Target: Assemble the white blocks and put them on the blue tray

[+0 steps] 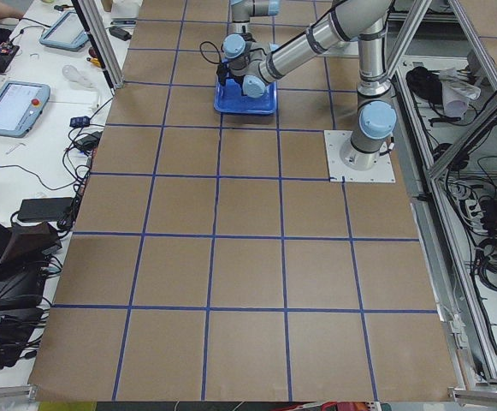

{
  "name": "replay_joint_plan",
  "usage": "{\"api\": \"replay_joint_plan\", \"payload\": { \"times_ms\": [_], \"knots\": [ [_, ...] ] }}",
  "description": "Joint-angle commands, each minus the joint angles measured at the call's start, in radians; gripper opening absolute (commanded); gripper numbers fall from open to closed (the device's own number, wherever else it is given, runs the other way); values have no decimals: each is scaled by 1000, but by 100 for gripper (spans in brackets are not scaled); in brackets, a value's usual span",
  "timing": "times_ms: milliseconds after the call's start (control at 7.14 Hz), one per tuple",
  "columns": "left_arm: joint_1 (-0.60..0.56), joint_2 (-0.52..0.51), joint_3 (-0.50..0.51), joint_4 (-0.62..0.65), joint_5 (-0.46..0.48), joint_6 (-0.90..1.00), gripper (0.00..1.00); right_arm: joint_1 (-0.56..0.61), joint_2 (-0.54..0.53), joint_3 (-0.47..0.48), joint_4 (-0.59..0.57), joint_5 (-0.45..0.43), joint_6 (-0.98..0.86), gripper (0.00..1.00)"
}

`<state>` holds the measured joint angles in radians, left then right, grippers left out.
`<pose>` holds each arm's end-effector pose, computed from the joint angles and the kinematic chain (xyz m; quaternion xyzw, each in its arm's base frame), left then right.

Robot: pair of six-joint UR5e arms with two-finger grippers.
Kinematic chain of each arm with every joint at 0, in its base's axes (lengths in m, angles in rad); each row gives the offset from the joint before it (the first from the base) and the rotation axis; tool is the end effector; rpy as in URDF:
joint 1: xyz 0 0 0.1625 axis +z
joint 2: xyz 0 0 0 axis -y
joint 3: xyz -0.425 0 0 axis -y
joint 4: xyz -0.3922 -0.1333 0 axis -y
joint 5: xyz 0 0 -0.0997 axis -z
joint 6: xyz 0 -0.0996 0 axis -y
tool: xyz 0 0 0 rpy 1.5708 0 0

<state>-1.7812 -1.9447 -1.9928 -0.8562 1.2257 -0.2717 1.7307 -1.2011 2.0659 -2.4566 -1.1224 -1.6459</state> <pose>-0.2722 -0.4750 0.1764 0.0371 -0.9837 -0.0798 0.1570 0.2554 -0.4750 0.1727 -0.7669 0.6020 -0.1579 0.1568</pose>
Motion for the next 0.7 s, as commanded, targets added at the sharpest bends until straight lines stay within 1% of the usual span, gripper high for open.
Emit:
{"api": "replay_joint_plan", "payload": {
  "times_ms": [0,560],
  "knots": [
    [0,0,2,2,0,-3,0,9,5,-6,-2,-1,31,0],
    [0,0,2,2,0,3,0,29,2,5,-1,-17,46,0]
  ]
}}
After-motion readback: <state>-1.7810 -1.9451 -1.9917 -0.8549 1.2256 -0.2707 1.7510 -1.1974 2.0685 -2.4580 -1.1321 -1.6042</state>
